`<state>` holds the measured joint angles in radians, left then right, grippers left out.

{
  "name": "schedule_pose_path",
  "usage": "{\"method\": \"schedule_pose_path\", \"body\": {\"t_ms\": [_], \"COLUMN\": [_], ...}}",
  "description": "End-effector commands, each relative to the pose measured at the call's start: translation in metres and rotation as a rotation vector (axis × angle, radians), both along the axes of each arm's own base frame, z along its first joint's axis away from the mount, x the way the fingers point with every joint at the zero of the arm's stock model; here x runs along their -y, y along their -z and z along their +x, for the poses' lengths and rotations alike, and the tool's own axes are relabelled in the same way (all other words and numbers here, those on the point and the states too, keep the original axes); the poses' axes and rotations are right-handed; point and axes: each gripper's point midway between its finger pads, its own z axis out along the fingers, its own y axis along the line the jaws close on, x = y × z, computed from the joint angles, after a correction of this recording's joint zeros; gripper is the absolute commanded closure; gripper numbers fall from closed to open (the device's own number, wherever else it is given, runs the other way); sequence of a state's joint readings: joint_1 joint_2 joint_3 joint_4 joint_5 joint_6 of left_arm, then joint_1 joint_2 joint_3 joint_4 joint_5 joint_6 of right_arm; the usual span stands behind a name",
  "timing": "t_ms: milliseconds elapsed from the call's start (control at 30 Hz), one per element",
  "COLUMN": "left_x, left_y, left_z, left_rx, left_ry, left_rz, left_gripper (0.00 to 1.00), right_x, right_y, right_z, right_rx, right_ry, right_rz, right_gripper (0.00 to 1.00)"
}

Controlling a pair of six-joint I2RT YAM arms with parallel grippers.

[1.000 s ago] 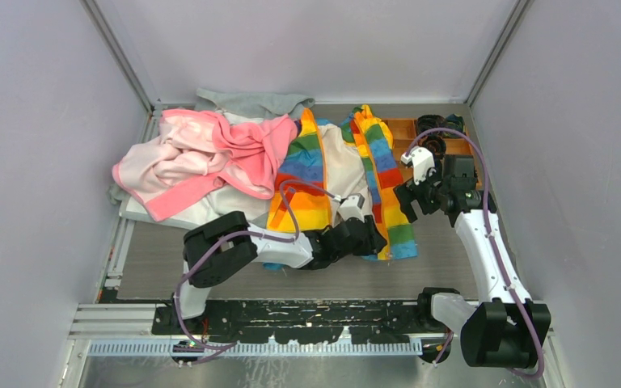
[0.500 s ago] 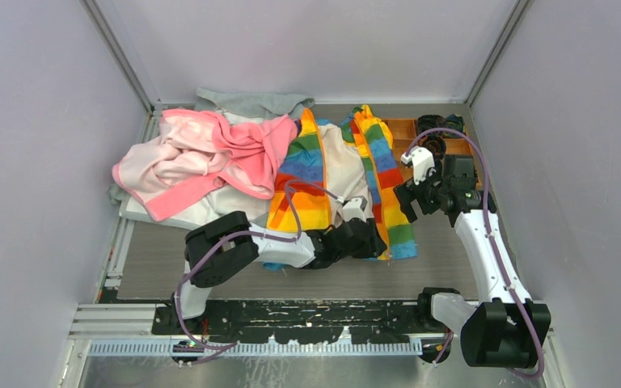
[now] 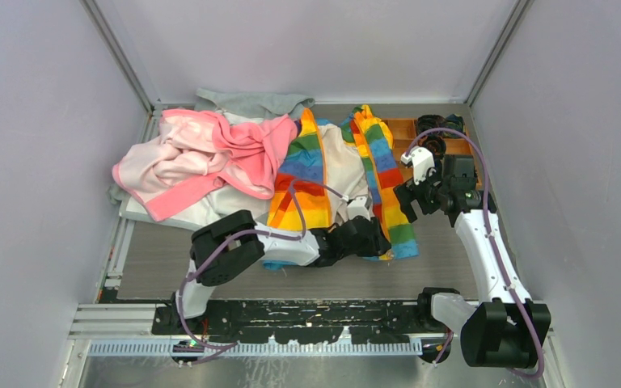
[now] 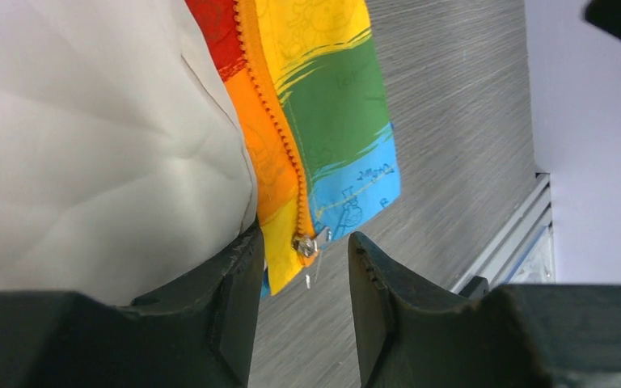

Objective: Zip up the jacket
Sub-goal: Adjust the zipper on the jacket.

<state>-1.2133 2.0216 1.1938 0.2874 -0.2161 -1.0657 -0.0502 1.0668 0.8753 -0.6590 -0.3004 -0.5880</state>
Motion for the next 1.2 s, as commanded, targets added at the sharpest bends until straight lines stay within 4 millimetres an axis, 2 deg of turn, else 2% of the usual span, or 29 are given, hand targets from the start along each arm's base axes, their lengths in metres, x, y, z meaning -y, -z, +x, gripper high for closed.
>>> {"method": "schedule_pose_path", "body": {"t_ms": [0, 133, 200, 333, 500, 633, 733, 833, 867, 900, 1033, 1167], "left_x": [0.013, 0.016, 0.02, 0.017, 0.027, 0.028, 0.026, 0.021, 0.019, 0.017, 0.001, -0.012], "left_y": [-0.006, 0.001, -0.002, 0.002, 0.008, 0.012, 0.014, 0.013, 0.01, 0.006, -0.022, -0.059], "left_z": [0.011, 0.01, 0.011, 0.011, 0.006, 0.011, 0.017, 0.024, 0.028, 0.03, 0.034, 0.031], "left_rx": [0.02, 0.0, -0.008, -0.003, -0.021, -0.018, -0.014, -0.004, 0.004, 0.011, 0.111, 0.235], "left_ry": [0.001, 0.005, 0.032, 0.039, 0.082, 0.074, 0.061, 0.056, 0.058, 0.062, 0.095, 0.154], "left_rz": [-0.035, -0.037, -0.063, -0.063, -0.13, -0.128, -0.12, -0.122, -0.13, -0.142, -0.194, -0.231], "left_gripper": [0.58, 0.6, 0.61, 0.6, 0.59, 0.6, 0.69, 0.88, 0.98, 1.0, 1.0, 1.0], "right_x": [0.001, 0.0, -0.002, -0.006, -0.007, -0.01, -0.014, -0.018, -0.02, -0.022, -0.034, -0.048], "right_y": [-0.01, -0.012, -0.012, -0.007, -0.008, -0.009, -0.01, -0.011, -0.012, -0.013, -0.024, -0.039], "right_z": [0.009, 0.009, 0.01, 0.009, 0.008, 0.007, 0.005, 0.002, 0.001, -0.001, -0.017, -0.044], "right_rx": [0.049, 0.053, 0.054, 0.029, 0.035, 0.035, 0.034, 0.034, 0.034, 0.032, 0.012, 0.041], "right_ry": [0.001, -0.002, -0.005, -0.022, -0.028, -0.043, -0.064, -0.083, -0.088, -0.098, -0.171, -0.369], "right_rz": [0.003, 0.008, 0.018, 0.032, 0.037, 0.047, 0.062, 0.078, 0.09, 0.107, 0.19, 0.171], "right_gripper": [0.0, 0.0, 0.0, 0.0, 0.0, 0.0, 0.0, 0.0, 0.0, 0.0, 0.0, 0.0]}}
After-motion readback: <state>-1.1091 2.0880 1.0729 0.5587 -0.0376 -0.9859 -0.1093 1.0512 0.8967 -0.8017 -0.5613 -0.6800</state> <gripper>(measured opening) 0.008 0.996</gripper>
